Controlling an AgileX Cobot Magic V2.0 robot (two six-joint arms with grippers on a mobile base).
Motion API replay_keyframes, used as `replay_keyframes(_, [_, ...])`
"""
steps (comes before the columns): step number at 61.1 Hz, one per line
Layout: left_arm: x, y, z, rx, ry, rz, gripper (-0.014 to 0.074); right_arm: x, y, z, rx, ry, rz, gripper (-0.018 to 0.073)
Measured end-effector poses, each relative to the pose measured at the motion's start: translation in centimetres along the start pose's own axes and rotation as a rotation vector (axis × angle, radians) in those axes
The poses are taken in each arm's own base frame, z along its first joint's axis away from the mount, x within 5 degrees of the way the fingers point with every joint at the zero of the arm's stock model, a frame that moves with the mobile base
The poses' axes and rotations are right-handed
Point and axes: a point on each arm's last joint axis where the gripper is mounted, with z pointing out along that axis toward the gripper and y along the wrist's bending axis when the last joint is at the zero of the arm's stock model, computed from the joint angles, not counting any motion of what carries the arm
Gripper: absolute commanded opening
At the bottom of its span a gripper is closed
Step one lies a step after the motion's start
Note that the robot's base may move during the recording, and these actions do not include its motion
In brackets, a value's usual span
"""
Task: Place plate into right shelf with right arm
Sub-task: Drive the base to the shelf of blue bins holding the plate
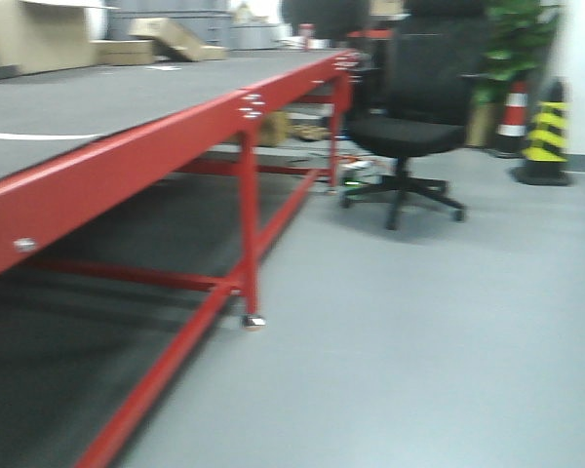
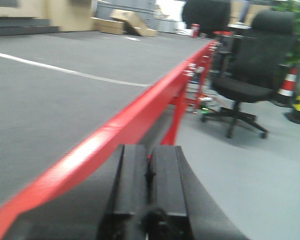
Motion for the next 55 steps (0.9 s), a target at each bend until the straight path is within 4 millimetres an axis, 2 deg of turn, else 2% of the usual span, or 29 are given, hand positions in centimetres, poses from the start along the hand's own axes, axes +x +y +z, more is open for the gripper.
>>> replay_keyframes(55, [-0.02, 0.0, 0.0, 0.0, -0.002, 0.0, -0.0047, 0.01, -0.01, -0.07, 0.001, 0.0, 0.0, 0.005])
